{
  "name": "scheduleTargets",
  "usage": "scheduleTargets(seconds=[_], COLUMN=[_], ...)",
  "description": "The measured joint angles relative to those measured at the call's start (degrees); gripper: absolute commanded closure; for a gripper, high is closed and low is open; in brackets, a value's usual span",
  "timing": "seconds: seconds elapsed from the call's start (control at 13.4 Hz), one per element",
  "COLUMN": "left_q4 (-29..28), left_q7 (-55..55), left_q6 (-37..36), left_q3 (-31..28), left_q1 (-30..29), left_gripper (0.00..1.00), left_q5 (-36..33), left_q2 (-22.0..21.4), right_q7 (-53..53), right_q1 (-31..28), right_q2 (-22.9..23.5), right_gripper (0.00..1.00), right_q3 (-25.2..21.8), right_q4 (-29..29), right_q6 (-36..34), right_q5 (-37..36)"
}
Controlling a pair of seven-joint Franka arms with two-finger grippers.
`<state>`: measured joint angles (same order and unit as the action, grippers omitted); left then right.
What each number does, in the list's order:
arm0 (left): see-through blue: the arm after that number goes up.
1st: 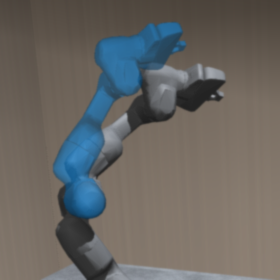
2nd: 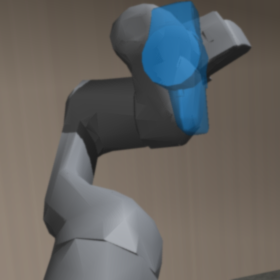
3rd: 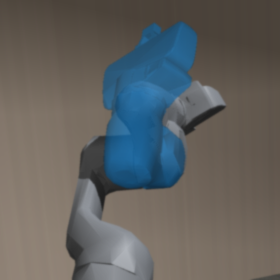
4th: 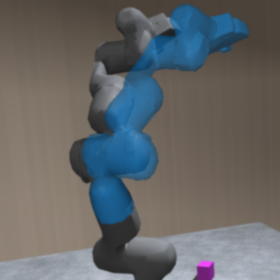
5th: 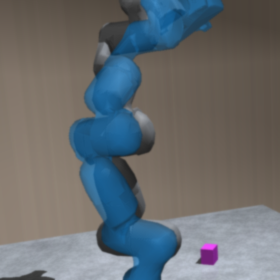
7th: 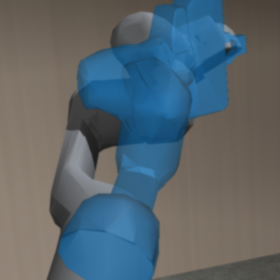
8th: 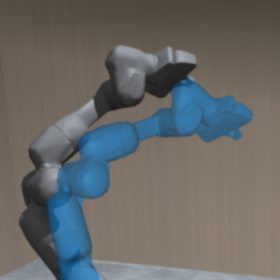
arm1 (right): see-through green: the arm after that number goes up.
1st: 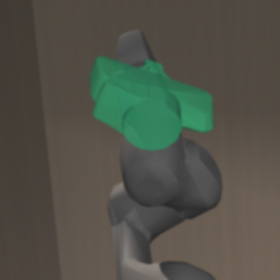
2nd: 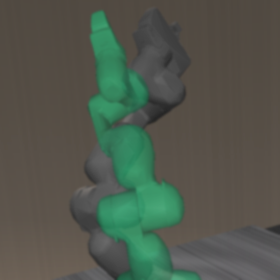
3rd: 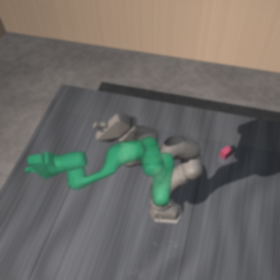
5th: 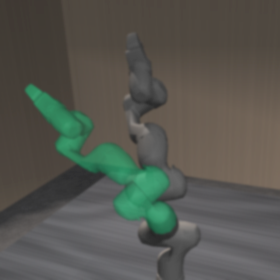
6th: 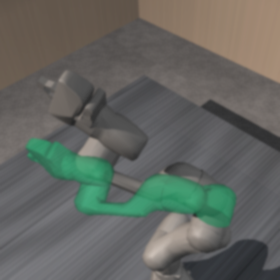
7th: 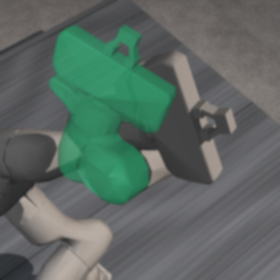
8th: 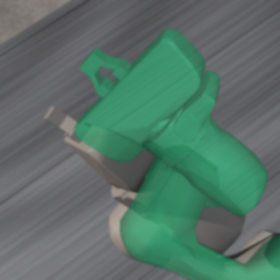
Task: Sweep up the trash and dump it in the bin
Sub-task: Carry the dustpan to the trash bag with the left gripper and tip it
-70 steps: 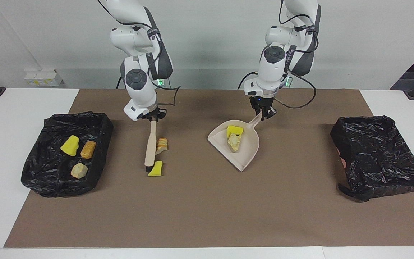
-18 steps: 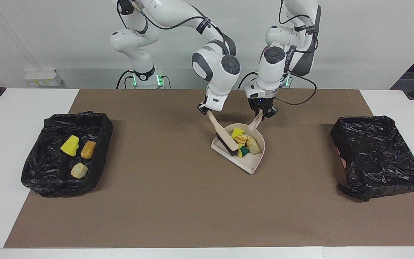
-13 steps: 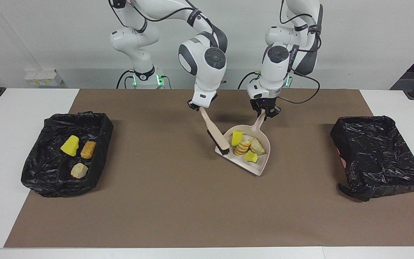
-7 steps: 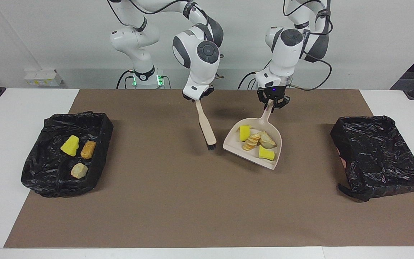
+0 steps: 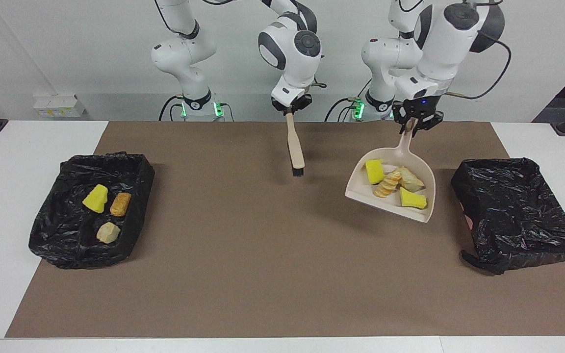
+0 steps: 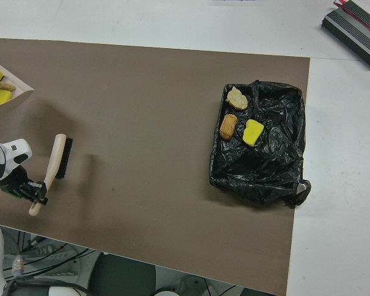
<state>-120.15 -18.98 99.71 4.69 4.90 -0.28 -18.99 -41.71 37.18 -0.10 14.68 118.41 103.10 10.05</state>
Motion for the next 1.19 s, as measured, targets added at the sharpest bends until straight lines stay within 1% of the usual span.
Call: scheduleTargets(seconds=[0.15, 0.3, 0.45, 0.6, 0.75, 0.82, 0.97, 1.12, 1.19], left_q4=[3.5, 6.2, 9.5, 12.7, 15.0, 16.1, 19.2, 22.8, 23.9], left_q7=[-9.4, -19.1, -28.8, -39.6, -50.5, -55.1, -62.8, -68.4, -70.3], left_q6=[-1.8, -2.0, -1.9, -0.5, 2.7, 4.2, 6.4, 7.1, 8.0], left_q3=[-0.2, -0.4, -0.7, -1.3, -3.1, -4.3, -5.7, -6.1, -6.2], left_q1=[-8.1, -16.1, -23.4, -28.7, -31.7, -32.2, -32.4, -32.5, -32.7], left_gripper=[1.0, 1.0, 1.0, 1.0, 1.0, 1.0, 1.0, 1.0, 1.0], left_q5=[0.4, 1.3, 1.4, 1.4, 0.0, -2.6, -9.3, -15.3, -17.7], left_q2=[0.3, 1.8, 4.9, 9.0, 13.0, 14.8, 18.2, 21.5, 22.8], right_q7=[-5.0, -8.8, -10.0, -10.0, -10.0, -10.0, -10.0, -8.0, -6.8], right_q1=[2.3, 4.5, 6.2, 6.9, 7.3, 7.3, 7.3, 7.2, 7.2], right_q2=[0.7, 2.4, 3.8, 4.6, 5.0, 5.0, 5.0, 5.0, 5.0], right_gripper=[1.0, 1.0, 1.0, 1.0, 1.0, 0.92, 0.84, 0.81, 0.76], right_q3=[0.0, 0.0, 0.0, 0.0, 0.0, -0.1, -0.2, -0.3, -0.3], right_q4=[1.7, 2.3, 2.7, 3.9, 5.0, 5.2, 5.4, 5.7, 5.9], right_q6=[3.7, 6.4, 8.8, 10.7, 12.2, 12.3, 12.4, 12.4, 12.5], right_q5=[0.1, 0.1, 0.1, 0.1, 0.1, 0.1, 0.4, 2.7, 3.4])
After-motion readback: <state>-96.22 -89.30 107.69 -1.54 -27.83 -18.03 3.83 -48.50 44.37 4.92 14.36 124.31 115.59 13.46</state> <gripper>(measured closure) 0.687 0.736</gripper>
